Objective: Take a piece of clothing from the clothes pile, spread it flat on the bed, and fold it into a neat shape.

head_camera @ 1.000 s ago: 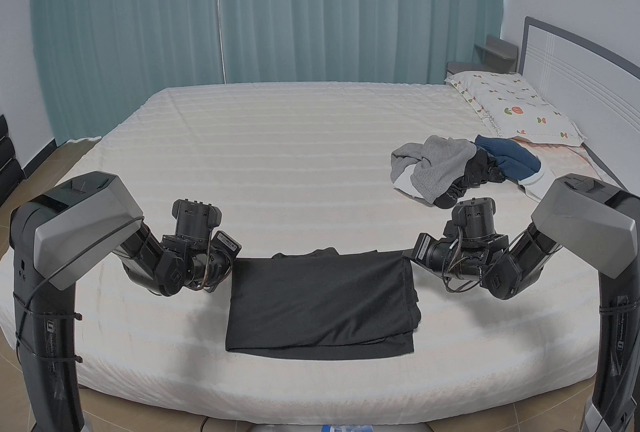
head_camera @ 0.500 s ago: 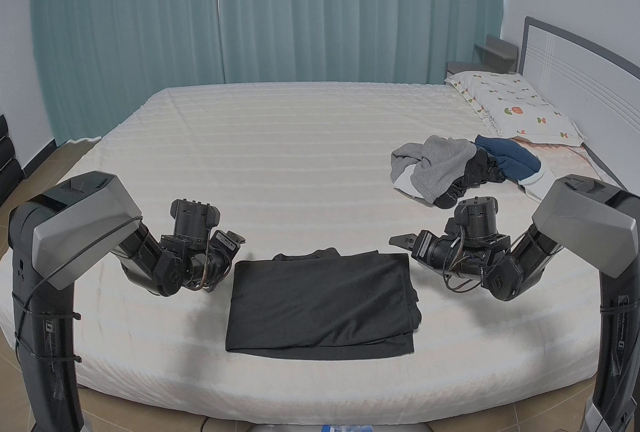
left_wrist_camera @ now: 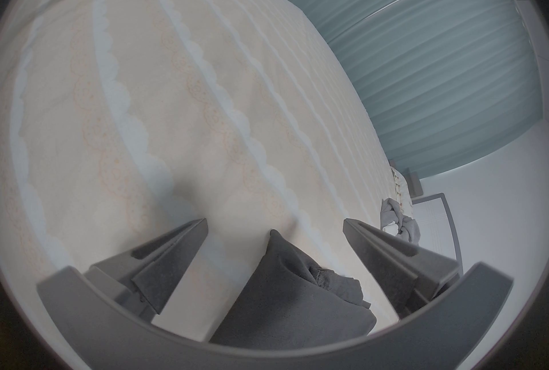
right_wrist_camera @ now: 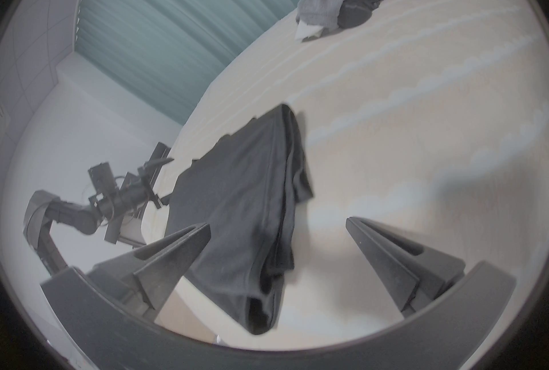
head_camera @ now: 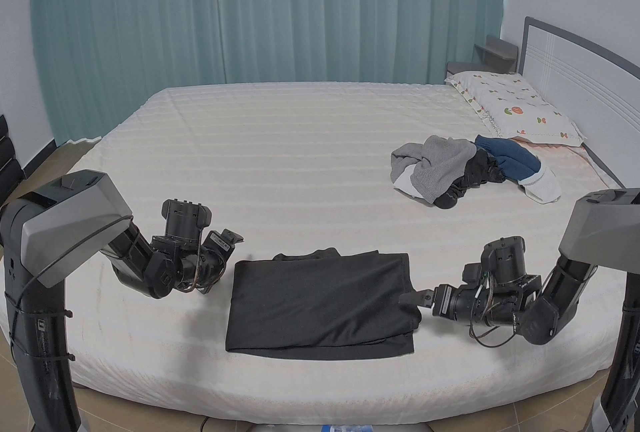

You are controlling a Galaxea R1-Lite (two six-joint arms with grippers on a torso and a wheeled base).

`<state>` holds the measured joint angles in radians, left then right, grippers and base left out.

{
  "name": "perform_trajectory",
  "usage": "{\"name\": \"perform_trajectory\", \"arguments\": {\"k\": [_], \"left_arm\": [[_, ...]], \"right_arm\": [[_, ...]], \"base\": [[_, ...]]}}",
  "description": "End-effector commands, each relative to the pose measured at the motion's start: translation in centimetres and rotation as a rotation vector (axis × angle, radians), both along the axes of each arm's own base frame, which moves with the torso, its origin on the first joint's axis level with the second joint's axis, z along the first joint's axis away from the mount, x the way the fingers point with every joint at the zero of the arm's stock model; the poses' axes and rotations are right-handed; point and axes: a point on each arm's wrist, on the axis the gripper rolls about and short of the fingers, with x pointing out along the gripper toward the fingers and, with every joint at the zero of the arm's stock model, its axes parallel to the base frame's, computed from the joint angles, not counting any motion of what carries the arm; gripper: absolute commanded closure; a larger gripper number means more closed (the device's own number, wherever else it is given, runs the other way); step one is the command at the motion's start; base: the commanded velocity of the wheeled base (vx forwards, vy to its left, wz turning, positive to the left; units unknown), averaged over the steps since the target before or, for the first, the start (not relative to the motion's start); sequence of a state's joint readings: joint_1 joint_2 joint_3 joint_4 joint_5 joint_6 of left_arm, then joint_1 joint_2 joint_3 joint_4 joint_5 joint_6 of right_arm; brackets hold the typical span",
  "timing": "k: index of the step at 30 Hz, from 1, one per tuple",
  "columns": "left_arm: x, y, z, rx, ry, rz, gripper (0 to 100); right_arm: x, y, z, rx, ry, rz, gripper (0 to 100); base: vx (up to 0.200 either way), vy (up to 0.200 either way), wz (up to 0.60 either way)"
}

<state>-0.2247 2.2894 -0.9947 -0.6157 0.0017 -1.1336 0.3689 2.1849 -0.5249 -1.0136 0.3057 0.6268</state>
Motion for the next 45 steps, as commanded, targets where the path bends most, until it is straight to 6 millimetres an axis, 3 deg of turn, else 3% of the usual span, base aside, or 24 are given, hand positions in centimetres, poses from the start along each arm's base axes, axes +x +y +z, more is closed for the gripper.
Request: {"name": "perform_trajectory", "arguments": {"k": [1,6,7,11,23,45], "left_arm": [[-0.1,0.4,-0.1,0.003,0.000,0.006,0],[-0.1,0.4,-0.2,0.006,0.001,0.003,0],[-0.1,0.4,-0.2,0.006,0.001,0.003,0],[-0.1,0.4,-0.2,0.006,0.001,0.003,0],[0.0,0.4,-0.2,0.007,-0.001,0.002,0],[0.0,0.4,-0.2,0.008,-0.001,0.001,0]], "right_arm": [[-1.1,0.2,-0.7,-0.007,0.033,0.026,0],[-0.8,0.6,-1.3,0.019,0.044,0.010,0],[-0.7,0.8,-1.4,0.021,0.043,0.011,100],[-0.6,0.9,-1.2,0.031,0.026,0.007,100],[-2.6,0.1,0.5,0.031,0.026,0.007,100],[-3.5,-0.3,0.3,0.013,0.055,0.009,100]], "base": [[0.000,0.000,0.00],[0.000,0.000,0.00],[0.000,0.000,0.00],[0.000,0.000,0.00],[0.000,0.000,0.00],[0.000,0.000,0.00]]}}
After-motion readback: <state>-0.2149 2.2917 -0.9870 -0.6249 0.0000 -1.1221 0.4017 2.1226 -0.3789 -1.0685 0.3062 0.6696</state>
